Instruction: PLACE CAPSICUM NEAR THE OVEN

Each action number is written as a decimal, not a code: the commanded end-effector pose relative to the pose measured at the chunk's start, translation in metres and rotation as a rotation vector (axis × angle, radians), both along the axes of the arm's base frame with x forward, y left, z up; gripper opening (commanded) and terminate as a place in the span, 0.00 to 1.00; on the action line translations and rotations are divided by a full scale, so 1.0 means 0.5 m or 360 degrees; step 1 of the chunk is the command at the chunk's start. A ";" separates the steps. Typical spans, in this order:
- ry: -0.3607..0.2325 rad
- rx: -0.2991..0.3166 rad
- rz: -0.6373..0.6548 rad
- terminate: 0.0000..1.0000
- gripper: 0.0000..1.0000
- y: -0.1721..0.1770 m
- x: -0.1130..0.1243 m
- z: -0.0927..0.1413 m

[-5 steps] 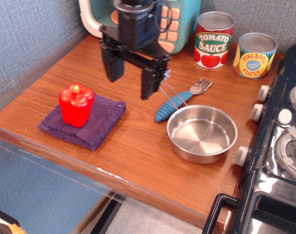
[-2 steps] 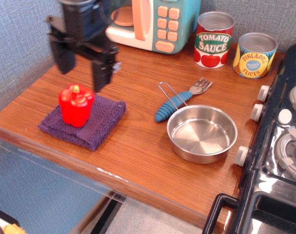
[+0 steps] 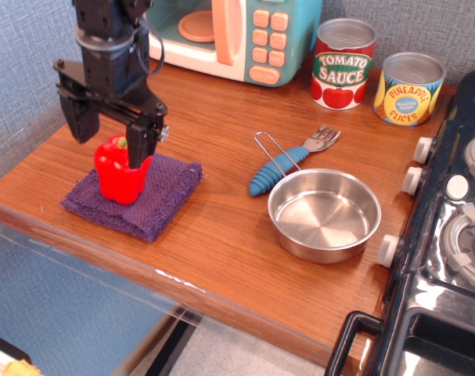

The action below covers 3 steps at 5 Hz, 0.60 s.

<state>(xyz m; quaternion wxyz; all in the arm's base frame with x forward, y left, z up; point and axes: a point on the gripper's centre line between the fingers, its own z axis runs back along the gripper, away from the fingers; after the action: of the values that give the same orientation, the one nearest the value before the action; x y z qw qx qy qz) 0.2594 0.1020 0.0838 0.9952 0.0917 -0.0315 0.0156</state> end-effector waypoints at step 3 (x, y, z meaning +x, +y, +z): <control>0.0078 0.0037 0.0133 0.00 1.00 0.005 0.013 -0.038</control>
<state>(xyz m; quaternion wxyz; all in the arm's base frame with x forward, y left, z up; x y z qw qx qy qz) 0.2620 0.1042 0.0551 0.9932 0.1003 0.0136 0.0581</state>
